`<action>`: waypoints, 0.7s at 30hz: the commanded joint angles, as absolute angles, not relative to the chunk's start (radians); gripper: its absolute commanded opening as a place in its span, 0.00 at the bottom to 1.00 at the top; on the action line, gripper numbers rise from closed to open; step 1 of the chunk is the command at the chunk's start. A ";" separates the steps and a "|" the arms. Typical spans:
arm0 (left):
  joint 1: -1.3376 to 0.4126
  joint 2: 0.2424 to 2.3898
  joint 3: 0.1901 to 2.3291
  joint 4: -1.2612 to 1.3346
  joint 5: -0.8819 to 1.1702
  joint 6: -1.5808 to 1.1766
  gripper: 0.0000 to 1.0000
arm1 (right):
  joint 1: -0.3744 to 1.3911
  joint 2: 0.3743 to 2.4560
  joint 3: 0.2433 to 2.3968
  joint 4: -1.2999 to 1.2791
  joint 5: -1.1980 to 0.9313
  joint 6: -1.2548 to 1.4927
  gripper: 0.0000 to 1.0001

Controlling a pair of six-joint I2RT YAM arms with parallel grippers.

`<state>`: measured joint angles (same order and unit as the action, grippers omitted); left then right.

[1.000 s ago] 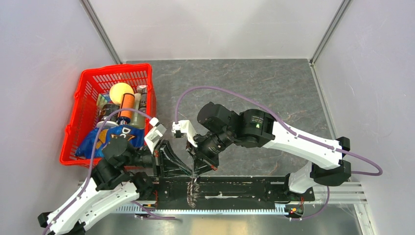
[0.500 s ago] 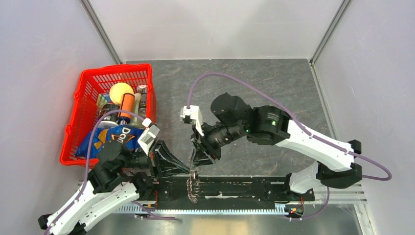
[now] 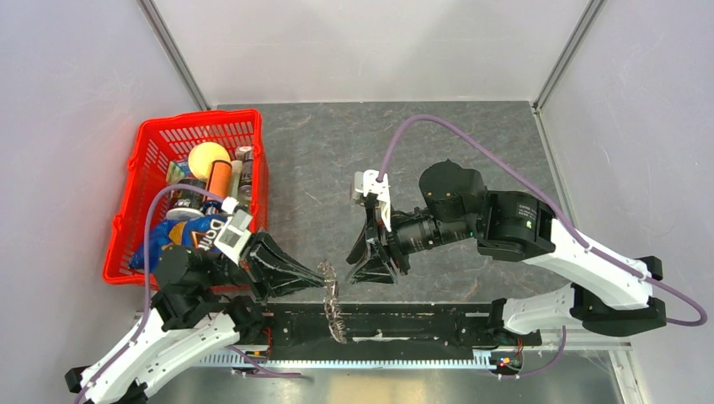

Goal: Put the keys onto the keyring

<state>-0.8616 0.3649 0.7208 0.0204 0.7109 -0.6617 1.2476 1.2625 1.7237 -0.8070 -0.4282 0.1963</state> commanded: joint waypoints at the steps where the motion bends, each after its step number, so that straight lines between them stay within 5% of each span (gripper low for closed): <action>1: -0.865 0.376 0.756 0.237 0.665 -0.683 0.02 | 1.249 1.231 1.702 -0.732 -0.385 0.113 0.49; 21: -0.865 0.443 0.714 0.485 0.587 -0.713 0.02 | 1.249 1.251 1.834 -0.687 -0.472 0.009 0.43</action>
